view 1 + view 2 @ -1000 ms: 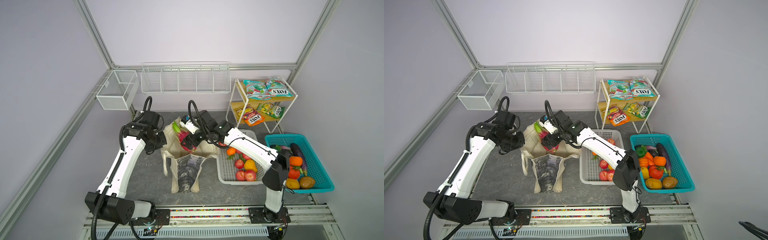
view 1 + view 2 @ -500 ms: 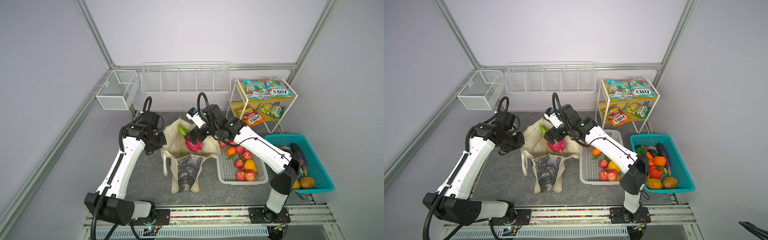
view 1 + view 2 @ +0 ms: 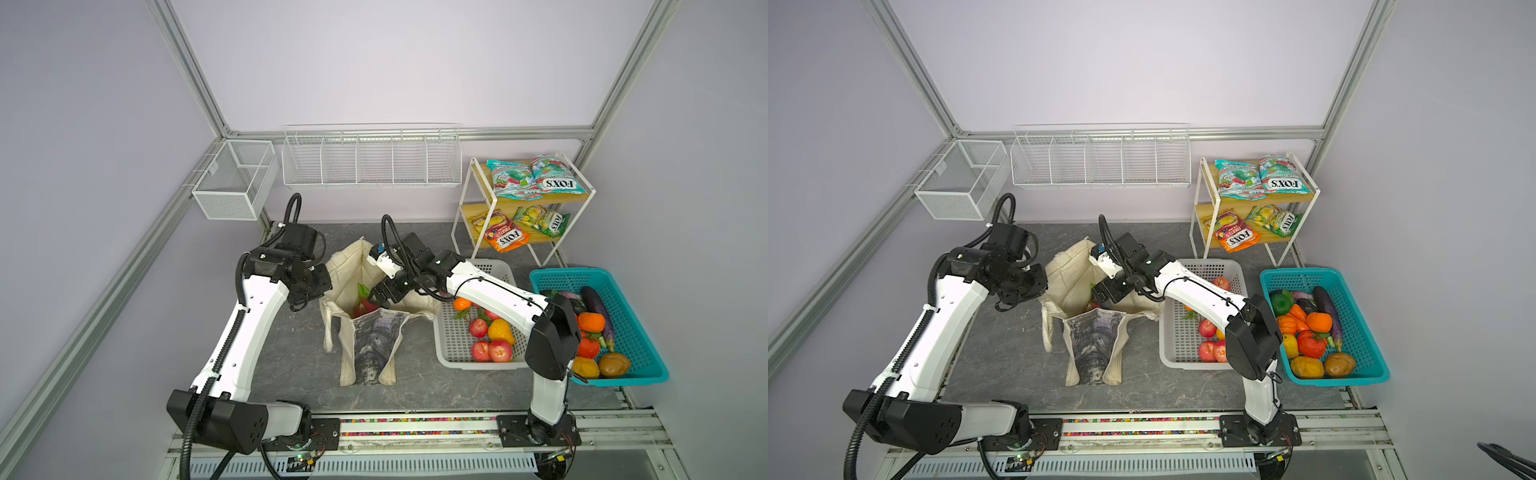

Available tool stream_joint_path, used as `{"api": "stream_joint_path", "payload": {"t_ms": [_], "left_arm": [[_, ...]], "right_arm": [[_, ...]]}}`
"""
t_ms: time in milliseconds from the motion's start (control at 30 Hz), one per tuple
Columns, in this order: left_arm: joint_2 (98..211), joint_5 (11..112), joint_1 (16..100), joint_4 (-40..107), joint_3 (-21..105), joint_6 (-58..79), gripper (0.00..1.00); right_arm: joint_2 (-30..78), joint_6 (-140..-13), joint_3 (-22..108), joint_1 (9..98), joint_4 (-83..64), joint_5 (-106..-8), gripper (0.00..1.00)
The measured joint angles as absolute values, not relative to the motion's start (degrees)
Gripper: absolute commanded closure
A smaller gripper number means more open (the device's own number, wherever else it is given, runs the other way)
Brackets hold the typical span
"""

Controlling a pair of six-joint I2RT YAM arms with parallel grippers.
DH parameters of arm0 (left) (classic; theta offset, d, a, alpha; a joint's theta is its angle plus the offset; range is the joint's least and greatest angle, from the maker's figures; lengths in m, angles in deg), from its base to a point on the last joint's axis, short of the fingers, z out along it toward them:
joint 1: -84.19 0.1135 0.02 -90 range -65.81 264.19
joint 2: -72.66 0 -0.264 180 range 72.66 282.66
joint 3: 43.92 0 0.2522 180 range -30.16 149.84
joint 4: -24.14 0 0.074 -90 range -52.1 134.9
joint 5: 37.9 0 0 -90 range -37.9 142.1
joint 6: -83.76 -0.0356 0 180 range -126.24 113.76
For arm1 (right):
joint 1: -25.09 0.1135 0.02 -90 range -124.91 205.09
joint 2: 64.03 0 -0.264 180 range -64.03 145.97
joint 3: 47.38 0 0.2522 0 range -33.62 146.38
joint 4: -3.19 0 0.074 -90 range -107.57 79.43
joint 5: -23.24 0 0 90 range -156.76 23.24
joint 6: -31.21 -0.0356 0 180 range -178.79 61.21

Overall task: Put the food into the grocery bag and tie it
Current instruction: 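Move the right gripper back to the white basket and grasp a red apple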

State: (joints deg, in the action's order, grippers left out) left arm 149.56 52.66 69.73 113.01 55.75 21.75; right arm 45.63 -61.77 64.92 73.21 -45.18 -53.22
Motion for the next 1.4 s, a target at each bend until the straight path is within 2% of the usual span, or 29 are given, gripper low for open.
{"api": "stream_joint_path", "payload": {"t_ms": [200,433,733,1133,1400], "left_arm": [[149.6,52.6,69.9,112.9,55.6,21.7,1.00],[149.5,52.5,70.1,112.8,54.9,21.7,1.00],[149.5,52.4,70.5,112.8,54.9,21.7,1.00],[149.5,52.4,70.6,112.8,54.8,21.7,1.00],[149.5,52.4,70.6,112.8,54.7,21.7,1.00]], "right_arm": [[44.3,-61.7,67.0,73.2,-46.1,-55.2,0.05],[34.9,-62.8,70.5,71.9,-49.6,-62.2,0.07],[22.7,-76.2,72.6,61.9,-62.3,-73.1,0.04],[3.6,-97.1,38.6,59.3,-80.3,-78.2,0.00],[0.6,-102.5,29.0,56.1,-82.0,-77.2,0.03]]}}
